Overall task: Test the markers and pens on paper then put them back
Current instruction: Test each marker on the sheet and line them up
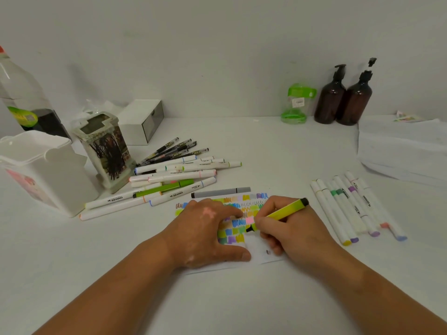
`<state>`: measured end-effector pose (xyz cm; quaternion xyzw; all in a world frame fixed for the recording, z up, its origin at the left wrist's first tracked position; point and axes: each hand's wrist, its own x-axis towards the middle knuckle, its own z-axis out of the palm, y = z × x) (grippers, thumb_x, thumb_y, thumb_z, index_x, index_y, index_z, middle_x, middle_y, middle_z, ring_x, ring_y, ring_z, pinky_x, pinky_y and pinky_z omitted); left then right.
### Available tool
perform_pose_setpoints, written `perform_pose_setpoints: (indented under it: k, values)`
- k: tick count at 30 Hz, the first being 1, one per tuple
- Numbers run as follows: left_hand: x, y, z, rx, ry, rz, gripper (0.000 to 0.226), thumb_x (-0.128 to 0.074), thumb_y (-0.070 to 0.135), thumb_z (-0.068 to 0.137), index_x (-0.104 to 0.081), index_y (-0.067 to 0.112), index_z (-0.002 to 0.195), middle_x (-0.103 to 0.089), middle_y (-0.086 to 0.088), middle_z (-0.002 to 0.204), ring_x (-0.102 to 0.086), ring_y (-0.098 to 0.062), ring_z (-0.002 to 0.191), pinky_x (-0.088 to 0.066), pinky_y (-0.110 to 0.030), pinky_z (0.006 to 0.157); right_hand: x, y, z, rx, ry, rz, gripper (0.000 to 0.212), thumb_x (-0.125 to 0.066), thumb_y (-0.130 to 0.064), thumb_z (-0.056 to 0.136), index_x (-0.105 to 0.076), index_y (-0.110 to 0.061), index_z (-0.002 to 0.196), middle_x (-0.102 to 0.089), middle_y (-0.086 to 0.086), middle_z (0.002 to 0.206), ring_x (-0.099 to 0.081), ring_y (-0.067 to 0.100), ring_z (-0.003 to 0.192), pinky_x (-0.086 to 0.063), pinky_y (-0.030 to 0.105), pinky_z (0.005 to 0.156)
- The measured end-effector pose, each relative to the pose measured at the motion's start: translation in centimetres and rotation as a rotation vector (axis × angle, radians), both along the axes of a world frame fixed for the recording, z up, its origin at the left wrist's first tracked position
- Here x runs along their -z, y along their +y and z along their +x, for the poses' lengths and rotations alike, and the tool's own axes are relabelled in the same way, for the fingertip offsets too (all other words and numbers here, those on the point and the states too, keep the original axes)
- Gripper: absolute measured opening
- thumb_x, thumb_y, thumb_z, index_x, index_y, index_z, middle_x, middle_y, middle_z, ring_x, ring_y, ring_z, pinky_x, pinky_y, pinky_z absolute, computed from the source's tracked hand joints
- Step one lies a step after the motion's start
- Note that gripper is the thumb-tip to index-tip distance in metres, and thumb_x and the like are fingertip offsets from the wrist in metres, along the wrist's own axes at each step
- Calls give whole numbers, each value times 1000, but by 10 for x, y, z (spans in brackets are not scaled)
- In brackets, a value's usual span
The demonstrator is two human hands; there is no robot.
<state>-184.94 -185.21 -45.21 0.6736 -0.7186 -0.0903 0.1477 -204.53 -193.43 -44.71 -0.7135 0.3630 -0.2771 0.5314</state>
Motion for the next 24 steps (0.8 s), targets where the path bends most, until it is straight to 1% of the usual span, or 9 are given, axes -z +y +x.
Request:
perform_pose_setpoints:
  k: [2, 5, 11, 15, 20, 24]
  values:
    - [0, 1, 0, 0, -2, 19, 89, -59, 87, 66, -49, 39, 140, -56, 16, 137, -51, -5, 118, -43, -33, 104, -1, 2, 1, 9, 75, -57, 18, -71, -10, 83, -69, -22, 70, -67, 2, 56, -58, 12, 44, -45, 20, 43]
    - [0, 1, 1, 1, 3, 39, 91, -59, 88, 64, -48, 40, 141, -55, 17, 137, -49, -5, 118, -43, -32, 104, -2, 4, 1, -6, 153, -109, 14, -72, -14, 83, -69, -23, 72, -67, 0, 57, -59, 11, 43, -45, 18, 44]
    - [1, 1, 1, -1, 0, 35, 92, -59, 89, 64, -47, 40, 141, -55, 17, 137, -49, -5, 117, -42, -31, 103, -4, 5, 2, 23, 185, -132, 11, -72, -18, 84, -70, -22, 75, -68, -2, 60, -59, 8, 43, -45, 15, 45]
    - [2, 1, 1, -7, 5, 33, 91, -60, 88, 64, -47, 41, 141, -55, 17, 135, -48, -5, 115, -41, -28, 100, -7, 7, 1, -20, 237, -138, 10, -73, -17, 81, -69, -19, 72, -65, -11, 56, -59, 3, 46, -42, 11, 46]
    - [2, 1, 2, -4, 11, 47, 91, -60, 88, 63, -46, 42, 141, -55, 18, 135, -47, -4, 111, -40, -27, 99, -7, 7, 1, 21, 250, -176, 9, -73, -20, 82, -69, -21, 74, -64, -15, 54, -57, 1, 46, -40, 10, 45]
    - [2, 1, 3, -3, 11, 43, 91, -61, 88, 62, -48, 42, 140, -55, 19, 134, -45, -1, 108, -39, -25, 96, -7, 6, 2, 0, 277, -175, 11, -73, -18, 82, -67, -21, 73, -63, -16, 53, -57, 1, 45, -40, 11, 44]
